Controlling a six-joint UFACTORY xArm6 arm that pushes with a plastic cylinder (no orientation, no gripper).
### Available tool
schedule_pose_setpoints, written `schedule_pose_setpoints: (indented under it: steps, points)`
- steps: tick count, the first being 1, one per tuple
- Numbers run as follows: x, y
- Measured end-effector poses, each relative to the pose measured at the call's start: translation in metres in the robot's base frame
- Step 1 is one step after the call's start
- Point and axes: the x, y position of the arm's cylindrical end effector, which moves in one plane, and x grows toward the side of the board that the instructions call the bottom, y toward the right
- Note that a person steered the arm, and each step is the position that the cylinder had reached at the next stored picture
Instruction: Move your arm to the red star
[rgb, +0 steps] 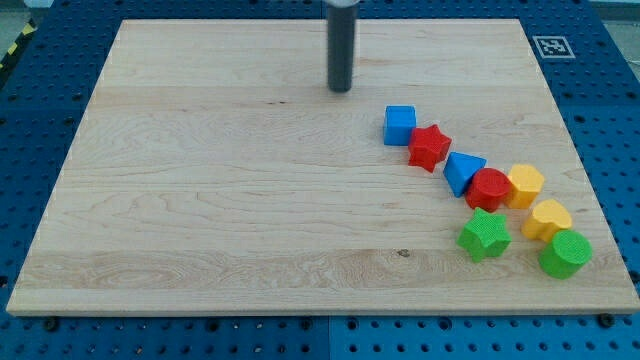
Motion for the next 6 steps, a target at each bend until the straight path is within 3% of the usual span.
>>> schedule_pose_setpoints:
  steps: [1,2,3,6]
  points:
    - [0.004,0.084]
    - [0.063,0.121]
    - [0.106,0.122]
    - [0.106,0.115]
